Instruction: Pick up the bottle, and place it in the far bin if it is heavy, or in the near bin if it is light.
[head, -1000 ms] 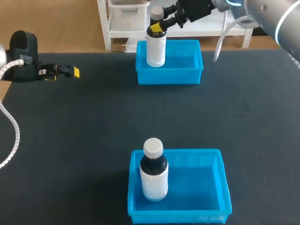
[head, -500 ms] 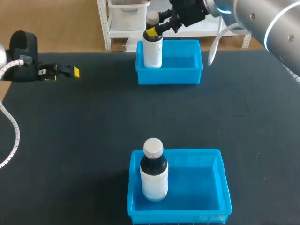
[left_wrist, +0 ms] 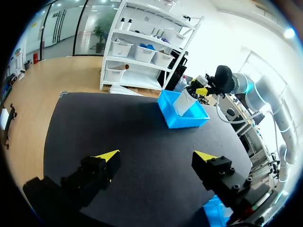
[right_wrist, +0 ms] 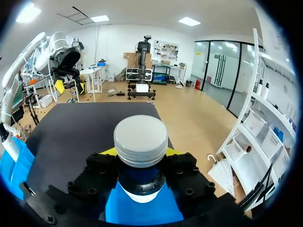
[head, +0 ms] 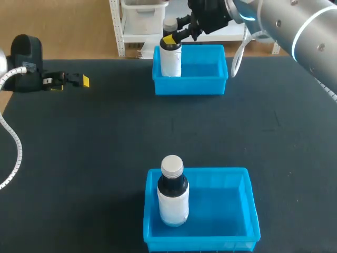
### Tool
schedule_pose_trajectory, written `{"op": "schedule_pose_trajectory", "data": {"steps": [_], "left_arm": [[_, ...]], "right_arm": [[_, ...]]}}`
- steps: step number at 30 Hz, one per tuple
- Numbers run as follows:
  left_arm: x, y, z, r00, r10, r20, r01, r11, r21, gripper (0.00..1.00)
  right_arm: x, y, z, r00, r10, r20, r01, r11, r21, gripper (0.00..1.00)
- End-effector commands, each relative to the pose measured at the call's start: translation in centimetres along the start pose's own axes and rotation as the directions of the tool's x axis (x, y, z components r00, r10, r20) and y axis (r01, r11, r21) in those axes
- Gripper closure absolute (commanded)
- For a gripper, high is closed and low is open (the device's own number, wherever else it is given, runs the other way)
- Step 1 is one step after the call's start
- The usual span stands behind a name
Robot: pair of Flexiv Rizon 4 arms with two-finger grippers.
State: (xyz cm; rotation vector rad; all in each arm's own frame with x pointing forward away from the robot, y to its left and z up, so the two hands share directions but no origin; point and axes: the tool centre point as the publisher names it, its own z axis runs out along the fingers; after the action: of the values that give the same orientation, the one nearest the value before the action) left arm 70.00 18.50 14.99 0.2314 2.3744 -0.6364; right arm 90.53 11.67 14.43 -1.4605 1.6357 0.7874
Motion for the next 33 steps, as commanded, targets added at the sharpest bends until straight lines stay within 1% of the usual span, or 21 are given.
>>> {"op": "schedule_pose_trajectory", "data": {"steps": [1, 22, 29, 33], "left_arm": [[0.0, 0.0, 0.0, 1.000, 0.000, 0.000, 0.000, 1.000, 0.000, 0.00], [0.0, 0.0, 0.0, 1.000, 0.000, 0.000, 0.000, 1.000, 0.000, 0.00], [0.0, 0.0, 0.0, 1.000, 0.000, 0.000, 0.000, 1.000, 0.000, 0.00], [0.0, 0.0, 0.0, 1.000, 0.000, 0.000, 0.000, 1.000, 0.000, 0.00]], "right_arm": [[-0.2, -1.1, 0.4, 1.000, 0.004, -0.002, -0.004, 0.966, -0.257, 1.00], [0.7, -1.0, 1.3, 0.999, 0.029, -0.013, -0.031, 0.962, -0.271, 1.00], [0.9, -1.2, 1.5, 0.999, 0.035, -0.017, -0.038, 0.961, -0.274, 0.97], [1.0, -1.3, 1.7, 0.999, 0.038, -0.021, -0.042, 0.961, -0.275, 0.93]]}}
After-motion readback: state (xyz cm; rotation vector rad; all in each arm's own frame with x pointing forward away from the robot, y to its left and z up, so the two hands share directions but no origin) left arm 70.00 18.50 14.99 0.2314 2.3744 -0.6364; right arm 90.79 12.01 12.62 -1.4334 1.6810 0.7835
